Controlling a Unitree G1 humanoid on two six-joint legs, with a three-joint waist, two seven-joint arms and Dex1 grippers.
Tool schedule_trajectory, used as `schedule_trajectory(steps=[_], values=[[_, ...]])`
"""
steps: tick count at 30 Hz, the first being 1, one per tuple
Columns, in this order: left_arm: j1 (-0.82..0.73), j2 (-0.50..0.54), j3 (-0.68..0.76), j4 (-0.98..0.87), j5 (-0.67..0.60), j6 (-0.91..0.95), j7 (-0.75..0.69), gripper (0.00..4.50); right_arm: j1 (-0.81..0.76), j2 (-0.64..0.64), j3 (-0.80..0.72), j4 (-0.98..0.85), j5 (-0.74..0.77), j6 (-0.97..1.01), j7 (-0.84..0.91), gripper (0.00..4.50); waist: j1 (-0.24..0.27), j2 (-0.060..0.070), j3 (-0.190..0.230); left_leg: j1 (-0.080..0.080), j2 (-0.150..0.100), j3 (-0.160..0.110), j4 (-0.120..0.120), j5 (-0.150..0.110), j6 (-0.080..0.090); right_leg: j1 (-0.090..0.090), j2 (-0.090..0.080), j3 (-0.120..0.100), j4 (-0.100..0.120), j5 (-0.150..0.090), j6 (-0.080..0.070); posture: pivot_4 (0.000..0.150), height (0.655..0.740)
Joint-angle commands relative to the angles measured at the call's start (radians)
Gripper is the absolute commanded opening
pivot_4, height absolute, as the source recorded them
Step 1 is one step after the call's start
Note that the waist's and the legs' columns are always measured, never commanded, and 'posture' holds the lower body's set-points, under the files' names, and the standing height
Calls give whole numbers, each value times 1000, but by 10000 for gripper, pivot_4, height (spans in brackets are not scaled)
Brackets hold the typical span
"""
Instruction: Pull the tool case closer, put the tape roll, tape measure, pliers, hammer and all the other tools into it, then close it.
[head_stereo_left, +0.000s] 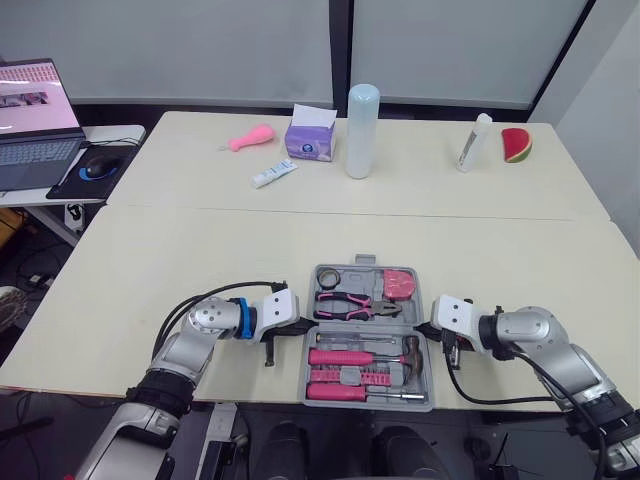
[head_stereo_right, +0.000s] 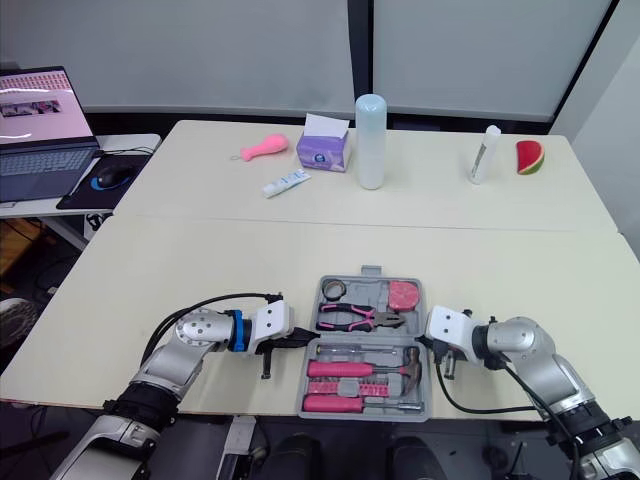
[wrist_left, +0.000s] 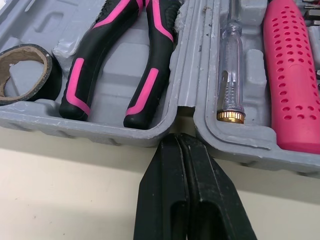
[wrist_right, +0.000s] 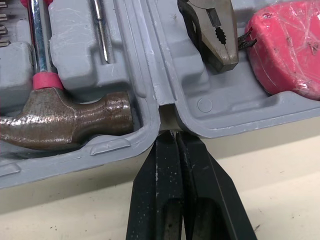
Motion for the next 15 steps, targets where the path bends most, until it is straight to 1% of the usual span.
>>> schedule_trajectory(steps=[1, 6, 10, 12, 15], values=[[-9, -11, -16, -4, 2, -12, 4, 189, -14, 6, -6, -44, 14, -5, -2, 0, 0, 0, 0, 0, 0, 0, 0, 0, 0, 0, 0, 0, 0, 0, 0, 1500, 7075], [4, 46, 45, -1, -28, 23, 7, 189, 33, -38, -81, -104, 23, 63, -38, 0, 1, 0, 0, 0, 0, 0, 0, 0, 0, 0, 0, 0, 0, 0, 0, 1500, 7075], [20, 106, 119, -10, -99, 30, -8, 189, 123, -81, -188, -195, 34, 86, -91, 0, 0, 0, 0, 0, 0, 0, 0, 0, 0, 0, 0, 0, 0, 0, 0, 1500, 7075], [58, 148, 126, -145, -168, 51, -90, 189, 198, -58, -275, -290, 58, 108, -151, 0, 1, 0, 0, -1, 0, -1, -1, 0, 0, 0, 0, 0, 0, 0, 0, 1500, 7075], [100, 180, 110, -300, -230, 102, -155, 189, 261, -25, -336, -382, 103, 171, -187, 0, 2, 0, 0, -1, 0, -1, -1, 0, 0, 0, 0, 0, -1, 0, 0, 1500, 7075]])
